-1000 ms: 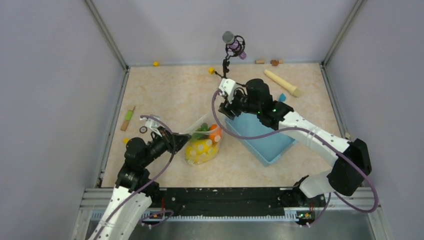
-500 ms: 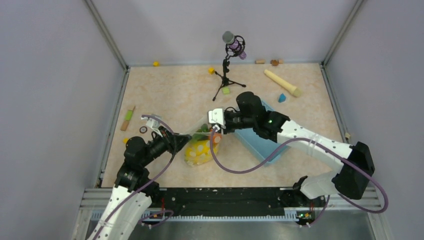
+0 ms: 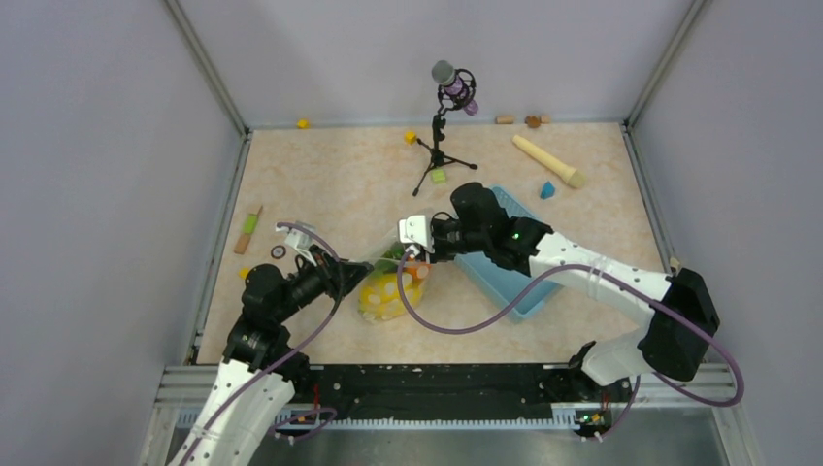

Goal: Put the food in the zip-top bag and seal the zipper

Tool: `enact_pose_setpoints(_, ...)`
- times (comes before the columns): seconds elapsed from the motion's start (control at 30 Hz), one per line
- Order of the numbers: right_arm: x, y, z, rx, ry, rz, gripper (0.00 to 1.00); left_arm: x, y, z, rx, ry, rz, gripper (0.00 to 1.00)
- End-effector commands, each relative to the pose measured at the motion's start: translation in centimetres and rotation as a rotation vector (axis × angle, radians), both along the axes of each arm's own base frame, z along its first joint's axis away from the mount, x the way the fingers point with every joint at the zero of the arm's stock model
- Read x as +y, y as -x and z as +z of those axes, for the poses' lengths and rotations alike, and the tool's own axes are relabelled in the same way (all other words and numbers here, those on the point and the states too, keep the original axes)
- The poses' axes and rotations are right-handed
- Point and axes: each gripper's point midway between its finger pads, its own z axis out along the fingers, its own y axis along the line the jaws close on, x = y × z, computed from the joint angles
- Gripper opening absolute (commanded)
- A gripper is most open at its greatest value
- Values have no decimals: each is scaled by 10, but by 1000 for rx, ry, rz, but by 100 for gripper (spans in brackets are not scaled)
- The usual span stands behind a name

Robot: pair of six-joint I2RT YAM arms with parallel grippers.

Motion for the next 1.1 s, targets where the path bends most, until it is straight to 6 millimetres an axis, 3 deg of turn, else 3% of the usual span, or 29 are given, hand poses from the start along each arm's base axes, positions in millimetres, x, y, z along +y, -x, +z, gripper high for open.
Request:
enact_pose_setpoints(0.0, 2, 11, 11, -25, -50, 31, 33, -2, -2, 23, -78, 12, -11, 0)
enact_pose_setpoints(0.3, 2, 29, 37, -86, -198, 20, 42, -4, -1, 21, -77, 9, -19, 0)
enact_pose_setpoints(0.4, 3, 34, 38, -83, -225, 36, 43, -5, -1, 21, -79, 10, -28, 0)
enact_pose_setpoints(0.7, 27, 21, 36, -56, -221, 41, 39, -8, 3, 23, -93, 16, -50, 0)
enact_pose_setpoints(1.07, 41, 41, 35, -53, -241, 163, 37, -10, 4, 21, -90, 14, -67, 0)
